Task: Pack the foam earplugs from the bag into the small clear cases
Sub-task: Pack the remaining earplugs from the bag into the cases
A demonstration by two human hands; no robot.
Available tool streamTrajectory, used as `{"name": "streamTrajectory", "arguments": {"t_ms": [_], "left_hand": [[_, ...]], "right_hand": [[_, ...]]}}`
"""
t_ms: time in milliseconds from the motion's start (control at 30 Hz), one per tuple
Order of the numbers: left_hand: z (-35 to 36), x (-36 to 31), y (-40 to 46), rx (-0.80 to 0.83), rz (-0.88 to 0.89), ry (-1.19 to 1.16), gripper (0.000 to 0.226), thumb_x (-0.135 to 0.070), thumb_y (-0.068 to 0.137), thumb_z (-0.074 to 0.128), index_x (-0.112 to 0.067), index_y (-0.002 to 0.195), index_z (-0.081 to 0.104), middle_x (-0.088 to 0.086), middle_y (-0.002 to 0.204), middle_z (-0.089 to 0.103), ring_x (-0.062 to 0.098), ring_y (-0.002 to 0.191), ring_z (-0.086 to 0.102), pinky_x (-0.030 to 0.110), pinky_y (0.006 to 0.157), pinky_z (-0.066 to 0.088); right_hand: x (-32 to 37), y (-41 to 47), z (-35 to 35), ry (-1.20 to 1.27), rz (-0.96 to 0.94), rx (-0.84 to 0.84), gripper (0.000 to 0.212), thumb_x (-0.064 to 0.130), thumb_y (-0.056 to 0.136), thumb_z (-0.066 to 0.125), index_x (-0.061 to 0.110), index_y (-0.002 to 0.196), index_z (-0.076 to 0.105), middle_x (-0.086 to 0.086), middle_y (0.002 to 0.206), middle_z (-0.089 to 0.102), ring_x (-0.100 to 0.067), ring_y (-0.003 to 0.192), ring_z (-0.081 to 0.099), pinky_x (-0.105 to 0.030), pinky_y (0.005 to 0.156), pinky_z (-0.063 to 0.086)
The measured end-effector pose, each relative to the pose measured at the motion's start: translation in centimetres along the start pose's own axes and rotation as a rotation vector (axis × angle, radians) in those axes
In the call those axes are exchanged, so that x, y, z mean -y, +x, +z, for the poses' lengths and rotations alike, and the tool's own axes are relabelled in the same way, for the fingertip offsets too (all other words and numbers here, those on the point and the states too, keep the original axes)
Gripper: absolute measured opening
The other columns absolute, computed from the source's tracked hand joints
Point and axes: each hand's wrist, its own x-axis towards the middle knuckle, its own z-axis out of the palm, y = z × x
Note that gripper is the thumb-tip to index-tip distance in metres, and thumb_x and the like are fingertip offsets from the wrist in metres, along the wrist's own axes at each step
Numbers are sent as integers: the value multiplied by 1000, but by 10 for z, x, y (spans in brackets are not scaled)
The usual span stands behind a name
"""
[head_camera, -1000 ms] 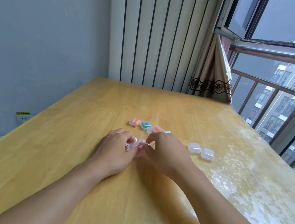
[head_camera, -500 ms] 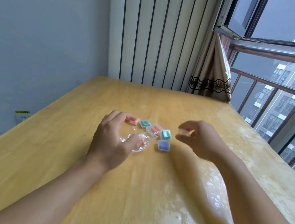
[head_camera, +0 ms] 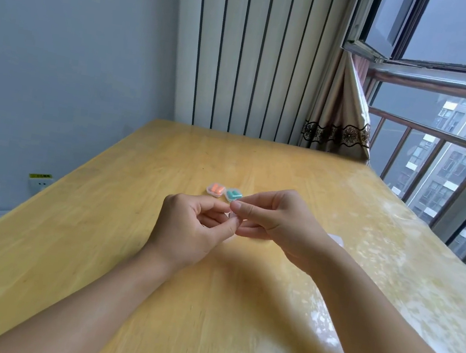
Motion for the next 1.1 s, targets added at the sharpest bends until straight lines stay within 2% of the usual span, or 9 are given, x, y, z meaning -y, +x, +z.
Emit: {"name": "streamTrajectory", "arguments": {"t_ms": [167, 267, 333, 400, 500, 767, 967, 1033, 1100], "left_hand": [[-2, 1, 0, 65, -53, -44, 7, -18, 83, 82, -17, 89, 83, 1, 73, 79, 15, 69, 77, 42, 74, 64], [-1, 4, 0, 107, -77, -67, 13, -21, 82, 83, -14, 93, 82, 5, 75, 79, 23, 72, 78, 47, 76, 63], [-2, 5, 1, 123, -100, -107, 15, -20, 82, 83, -12, 94, 82, 8, 75, 79, 27, 72, 77, 46, 77, 64], [-3, 4, 2, 146, -125, -159, 13, -14, 84, 81, -8, 95, 82, 12, 75, 79, 26, 70, 76, 39, 73, 63], [-3, 2, 2, 170, -144, -187, 11, -11, 84, 79, -7, 94, 81, 15, 74, 77, 22, 66, 74, 32, 66, 61], [-2, 3, 1, 179, -143, -121, 6, -8, 86, 77, -9, 89, 82, 13, 71, 77, 24, 64, 73, 40, 71, 64], [-2, 5, 3, 125, -48, -35, 10, -12, 88, 74, -16, 84, 83, 11, 65, 74, 26, 64, 74, 43, 72, 64], [-1, 4, 2, 126, 7, 8, 7, -19, 85, 75, -18, 83, 82, 15, 62, 71, 21, 58, 69, 37, 66, 61], [0, 5, 0, 111, 73, 101, 18, -30, 78, 69, -16, 80, 81, 12, 56, 65, 11, 52, 53, 31, 55, 52]], "right_hand": [[3, -2, -2, -93, -2, 17, 17, 7, 89, 76, -6, 100, 77, -27, 92, 77, -23, 81, 77, -24, 76, 61], [1, -2, 0, -262, -45, -9, 10, 3, 89, 72, -5, 92, 77, -22, 85, 78, -28, 83, 79, -39, 83, 64], [0, -1, 3, -367, -87, -39, 15, 6, 85, 70, -5, 94, 75, -20, 82, 78, -28, 81, 79, -50, 84, 63], [-1, 0, 5, -423, -112, -60, 31, 11, 82, 71, -6, 109, 71, -17, 82, 79, -25, 78, 79, -54, 83, 63], [-1, -1, 5, -437, -123, -73, 44, 12, 82, 71, -6, 122, 67, -15, 83, 79, -22, 76, 79, -50, 82, 63], [0, -5, 12, -579, -163, -82, 31, 9, 83, 68, 1, 113, 72, -12, 75, 78, -22, 75, 79, -50, 76, 63], [2, -4, 10, -502, -161, -106, 40, 13, 86, 73, -3, 122, 68, -10, 82, 80, -14, 77, 79, -43, 82, 64], [1, -3, 9, -503, -144, -104, 41, 13, 85, 73, -2, 123, 69, -4, 79, 79, -7, 74, 76, -32, 75, 63], [-2, -3, 11, -511, -120, -109, 41, 12, 82, 73, 1, 121, 70, 4, 70, 75, 0, 60, 66, -18, 59, 51]]}}
